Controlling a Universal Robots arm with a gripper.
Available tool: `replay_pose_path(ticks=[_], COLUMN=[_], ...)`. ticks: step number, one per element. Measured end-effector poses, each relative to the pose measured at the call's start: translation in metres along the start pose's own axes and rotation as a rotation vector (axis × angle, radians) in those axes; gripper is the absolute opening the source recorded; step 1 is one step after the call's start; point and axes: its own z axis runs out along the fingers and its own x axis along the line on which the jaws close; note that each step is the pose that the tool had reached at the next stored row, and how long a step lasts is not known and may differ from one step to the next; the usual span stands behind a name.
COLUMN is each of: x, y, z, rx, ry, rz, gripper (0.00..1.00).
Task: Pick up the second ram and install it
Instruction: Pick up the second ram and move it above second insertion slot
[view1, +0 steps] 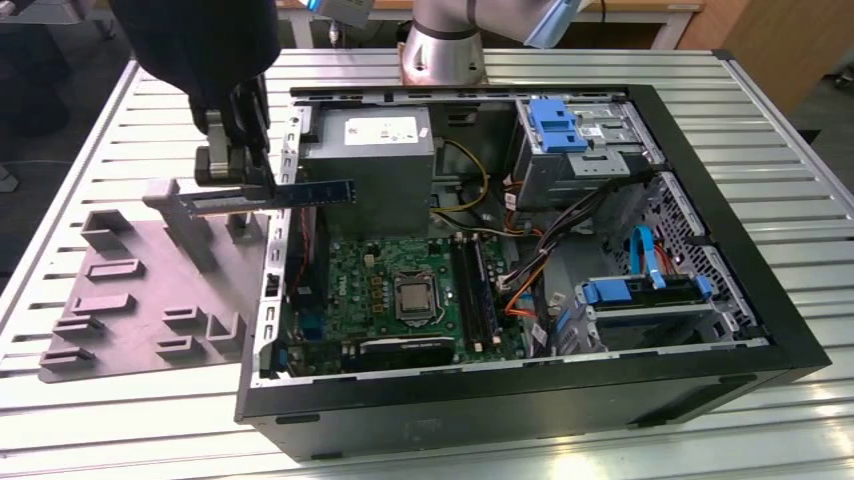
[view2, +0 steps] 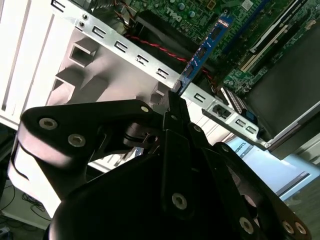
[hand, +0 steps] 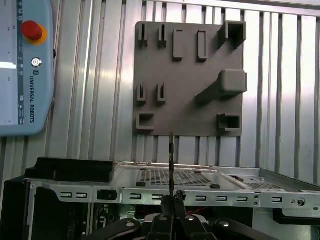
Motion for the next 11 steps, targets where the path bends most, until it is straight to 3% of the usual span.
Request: replay_pose_path(ticks=[11], x=[0.0005], y=[-0.0102], z=[-0.0005], rx=[0.0000], ry=[0.0000], rz=[0.000], gripper=[0.12])
